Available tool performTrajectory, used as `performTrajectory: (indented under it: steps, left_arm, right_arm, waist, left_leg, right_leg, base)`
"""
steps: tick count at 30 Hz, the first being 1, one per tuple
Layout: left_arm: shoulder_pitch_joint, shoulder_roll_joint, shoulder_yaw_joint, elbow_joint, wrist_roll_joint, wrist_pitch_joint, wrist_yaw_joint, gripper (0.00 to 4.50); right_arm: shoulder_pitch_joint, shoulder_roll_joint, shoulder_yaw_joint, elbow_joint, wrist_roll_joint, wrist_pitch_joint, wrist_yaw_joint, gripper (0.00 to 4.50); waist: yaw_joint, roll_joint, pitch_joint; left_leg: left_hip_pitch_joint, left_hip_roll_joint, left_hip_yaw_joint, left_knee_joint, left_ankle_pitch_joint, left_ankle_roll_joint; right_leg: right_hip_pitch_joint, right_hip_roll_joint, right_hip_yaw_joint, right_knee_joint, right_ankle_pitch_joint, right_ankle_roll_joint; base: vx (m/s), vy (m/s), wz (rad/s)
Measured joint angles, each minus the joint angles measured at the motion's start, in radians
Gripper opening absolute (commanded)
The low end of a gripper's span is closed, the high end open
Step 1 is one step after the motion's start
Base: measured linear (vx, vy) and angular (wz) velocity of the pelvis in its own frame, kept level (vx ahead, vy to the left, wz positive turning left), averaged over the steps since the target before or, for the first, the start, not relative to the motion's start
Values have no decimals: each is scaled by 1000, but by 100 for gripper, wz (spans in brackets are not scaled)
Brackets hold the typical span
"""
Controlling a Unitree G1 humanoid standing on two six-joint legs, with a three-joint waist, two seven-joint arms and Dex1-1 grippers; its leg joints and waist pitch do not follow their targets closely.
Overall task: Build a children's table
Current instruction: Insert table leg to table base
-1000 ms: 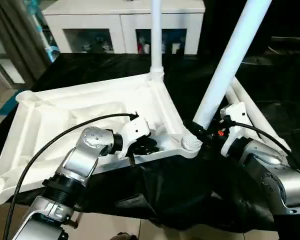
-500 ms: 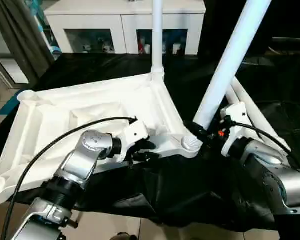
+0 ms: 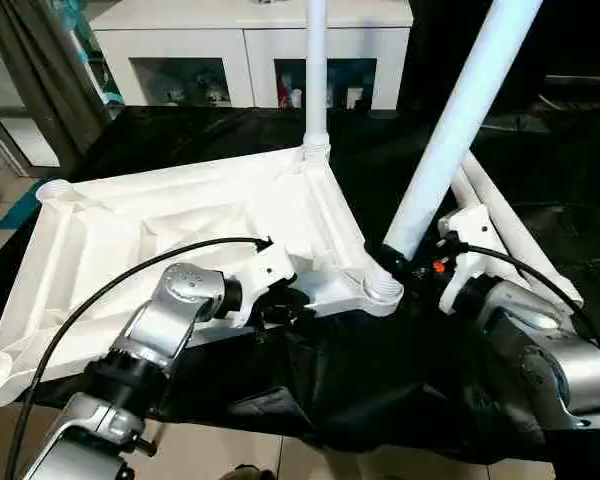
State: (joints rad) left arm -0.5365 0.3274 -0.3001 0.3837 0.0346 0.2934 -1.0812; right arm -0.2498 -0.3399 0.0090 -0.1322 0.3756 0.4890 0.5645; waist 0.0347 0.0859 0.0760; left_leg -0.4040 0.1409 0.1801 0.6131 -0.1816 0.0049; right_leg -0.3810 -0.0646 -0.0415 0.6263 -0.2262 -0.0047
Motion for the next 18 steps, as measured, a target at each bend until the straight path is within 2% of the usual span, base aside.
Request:
performTrajectory:
  steps: [3, 7, 10, 18]
  left_arm:
    - [-7, 0, -10, 9, 0, -10, -4, 56]
    - [-19, -5, -13, 28, -1, -17, -6, 40]
    - [-22, -4, -13, 35, -1, -18, -6, 3]
    - [-28, 0, -13, 51, -6, -34, -25, 0]
  right_arm:
    - [-12, 0, 0, 4, -3, 0, 0, 190]
    - [-33, 0, 2, 33, -13, 0, 0, 190]
    - [-38, -2, 2, 55, -25, 2, -3, 190]
    - [-86, -4, 19, 120, -51, 22, -14, 190]
  waist:
    - [0, 0, 0]
    - [0, 0, 0]
    - [-1, 0, 0]
    - [-2, 0, 0]
  left_leg:
    - [0, 0, 0, 0, 0, 0]
    - [0, 0, 0, 1, 1, 0]
    - [0, 0, 0, 1, 1, -1]
    - [0, 0, 0, 0, 1, -1]
  right_leg:
    - [0, 0, 0, 0, 0, 0]
    - [0, 0, 0, 1, 0, -1]
    - [0, 0, 0, 1, 1, -1]
    - [0, 0, 0, 1, 1, -1]
  base:
    - [0, 0, 0]
    - [0, 0, 0]
    - [0, 0, 0]
    - [0, 0, 0]
